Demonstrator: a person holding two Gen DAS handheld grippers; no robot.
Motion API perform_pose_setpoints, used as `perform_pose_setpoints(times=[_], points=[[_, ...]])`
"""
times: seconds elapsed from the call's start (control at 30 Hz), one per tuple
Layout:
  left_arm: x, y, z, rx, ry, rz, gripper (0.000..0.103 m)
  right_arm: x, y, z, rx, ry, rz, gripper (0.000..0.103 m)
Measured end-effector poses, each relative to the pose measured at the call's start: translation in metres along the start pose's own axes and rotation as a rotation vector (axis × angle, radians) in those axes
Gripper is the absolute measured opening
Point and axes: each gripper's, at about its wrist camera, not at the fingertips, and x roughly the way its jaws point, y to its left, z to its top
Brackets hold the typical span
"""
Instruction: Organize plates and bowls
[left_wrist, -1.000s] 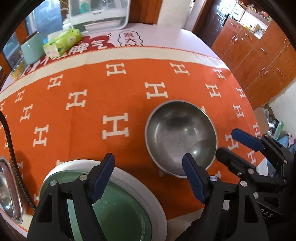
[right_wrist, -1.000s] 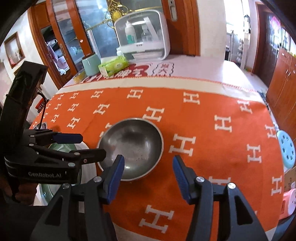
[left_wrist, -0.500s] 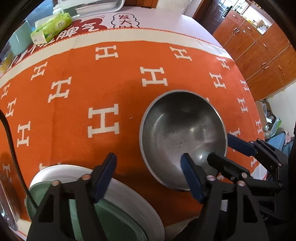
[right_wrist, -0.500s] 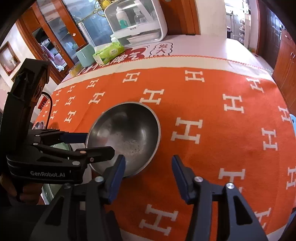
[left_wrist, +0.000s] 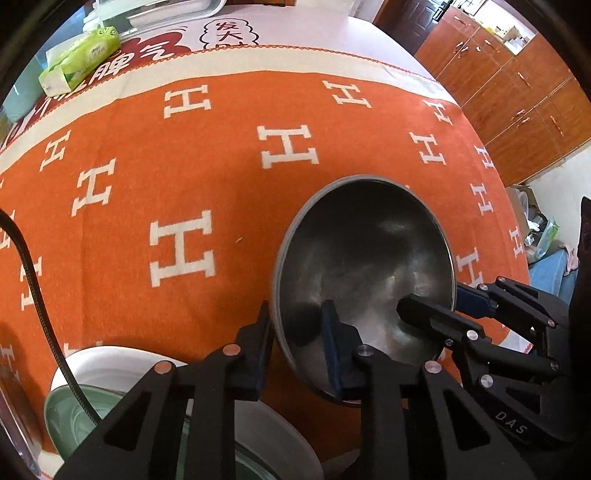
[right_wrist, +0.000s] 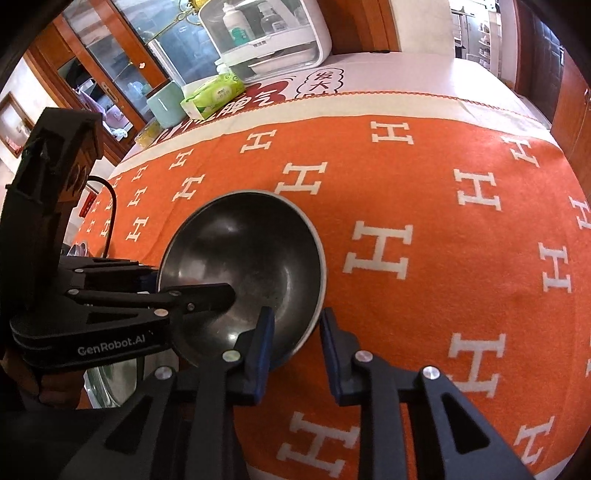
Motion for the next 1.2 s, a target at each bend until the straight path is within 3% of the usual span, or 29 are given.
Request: perform_pose_setpoints(times=[0.57,0.9,1.2], points=[[-0.011,-0.007,-0.002,0.023,-0.031,0.011,0.018,-0.017,0.003,-0.004,0.001,-0.054,-0.044,0.01],[-0.047,-0.003,-0.018,-0.003,-0.16,-0.014,0.014,-0.043,0.025,-0.009,-0.08,-0.133,-0.063,0.009],[-0.084,0.013,-0.052,-0.071,-0.281,-0.042,0.013,-0.061,0.056,-0.016,-0.183,-0.191,-0.035,0.009]])
